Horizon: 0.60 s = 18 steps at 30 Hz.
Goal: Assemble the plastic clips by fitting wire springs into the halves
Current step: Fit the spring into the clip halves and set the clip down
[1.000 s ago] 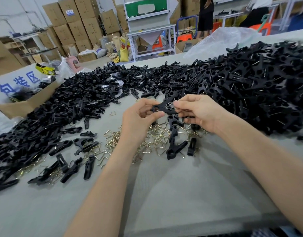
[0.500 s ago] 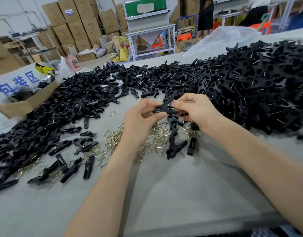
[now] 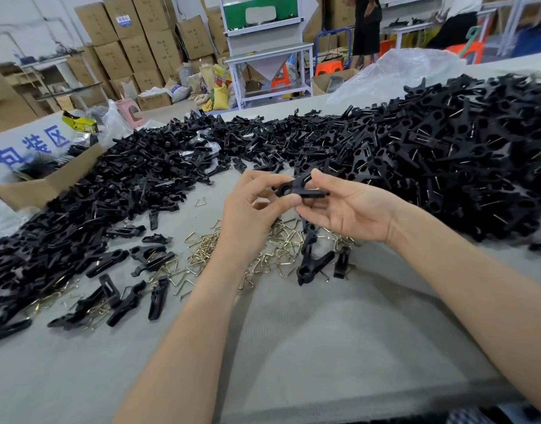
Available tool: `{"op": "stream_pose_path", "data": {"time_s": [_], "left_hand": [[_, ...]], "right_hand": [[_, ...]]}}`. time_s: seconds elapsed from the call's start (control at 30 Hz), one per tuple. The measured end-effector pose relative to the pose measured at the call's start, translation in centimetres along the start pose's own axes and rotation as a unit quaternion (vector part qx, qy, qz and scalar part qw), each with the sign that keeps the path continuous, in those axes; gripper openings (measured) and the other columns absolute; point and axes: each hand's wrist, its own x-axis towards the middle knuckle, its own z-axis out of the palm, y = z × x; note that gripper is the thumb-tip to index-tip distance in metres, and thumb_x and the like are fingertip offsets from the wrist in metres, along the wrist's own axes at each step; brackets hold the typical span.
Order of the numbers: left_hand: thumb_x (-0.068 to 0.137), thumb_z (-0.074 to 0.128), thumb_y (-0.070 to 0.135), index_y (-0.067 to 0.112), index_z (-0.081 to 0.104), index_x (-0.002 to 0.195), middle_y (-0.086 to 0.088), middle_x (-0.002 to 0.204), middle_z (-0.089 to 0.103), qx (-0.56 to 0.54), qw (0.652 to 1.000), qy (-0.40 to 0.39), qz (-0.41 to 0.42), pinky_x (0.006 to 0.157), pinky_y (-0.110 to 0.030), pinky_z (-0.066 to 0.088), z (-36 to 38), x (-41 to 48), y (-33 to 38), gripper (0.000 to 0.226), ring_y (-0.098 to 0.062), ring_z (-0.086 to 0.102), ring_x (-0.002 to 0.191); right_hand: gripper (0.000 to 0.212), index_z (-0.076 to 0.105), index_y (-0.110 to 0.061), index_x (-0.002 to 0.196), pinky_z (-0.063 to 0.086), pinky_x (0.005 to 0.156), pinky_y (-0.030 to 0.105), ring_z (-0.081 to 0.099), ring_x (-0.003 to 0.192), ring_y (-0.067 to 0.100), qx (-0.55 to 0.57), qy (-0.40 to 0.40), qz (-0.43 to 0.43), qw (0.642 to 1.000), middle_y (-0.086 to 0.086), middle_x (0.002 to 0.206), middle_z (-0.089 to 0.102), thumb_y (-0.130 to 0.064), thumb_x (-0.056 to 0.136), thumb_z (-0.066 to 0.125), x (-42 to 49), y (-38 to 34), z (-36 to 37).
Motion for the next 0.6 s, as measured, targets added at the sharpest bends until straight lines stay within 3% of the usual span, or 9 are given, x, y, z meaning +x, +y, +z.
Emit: {"op": "stream_pose_path", "data": {"time_s": [0.13, 0.3, 0.47, 0.6], "left_hand": [[0.074, 0.079, 0.015, 0.038, 0.066, 0.093, 0.02, 0.082, 0.054, 0.079, 0.995, -0.004, 0.055, 0.074, -0.017, 0.044, 0.24, -0.1, 0.0, 0.032, 0.003, 0.049, 0.074], [0.074, 0.08, 0.015, 0.04, 0.065, 0.093, 0.019, 0.098, 0.055, 0.072, 0.996, 0.012, 0.057, 0.08, -0.021, 0.044, 0.23, -0.11, -0.25, 0.035, 0.007, 0.051, 0.086], [0.074, 0.078, 0.012, 0.032, 0.068, 0.096, 0.017, 0.102, 0.057, 0.074, 0.995, 0.006, 0.064, 0.08, -0.026, 0.046, 0.29, -0.21, -0.31, 0.031, 0.003, 0.052, 0.086], [0.073, 0.081, 0.016, 0.027, 0.066, 0.103, 0.012, 0.105, 0.057, 0.097, 0.993, -0.005, 0.072, 0.079, -0.013, 0.043, 0.51, -0.28, -0.45, 0.036, 0.006, 0.052, 0.089]], "right_hand": [[0.042, 0.065, 0.0, 0.109, 0.058, 0.074, 0.032, 0.069, 0.089, 0.024, 0.016, -0.029, 0.011, 0.999, 0.018, 0.098, 0.068, -0.024, 0.075, 0.068, -0.05, 0.48, 0.29], [0.023, 0.078, -0.011, 0.088, 0.057, 0.076, 0.03, 0.07, 0.09, 0.022, -0.069, -0.022, -0.037, 0.997, 0.012, 0.093, 0.072, -0.027, 0.073, 0.07, 0.27, 0.44, 0.41], [0.027, 0.078, -0.016, 0.093, 0.056, 0.081, 0.039, 0.069, 0.097, 0.029, -0.104, -0.051, -0.023, 0.993, 0.012, 0.096, 0.072, -0.03, 0.071, 0.073, 0.34, 0.61, 0.29], [0.018, 0.079, -0.014, 0.087, 0.057, 0.077, 0.033, 0.069, 0.081, 0.018, -0.117, -0.037, -0.049, 0.991, 0.007, 0.085, 0.073, -0.024, 0.077, 0.067, 0.54, 1.03, 0.61]]}}
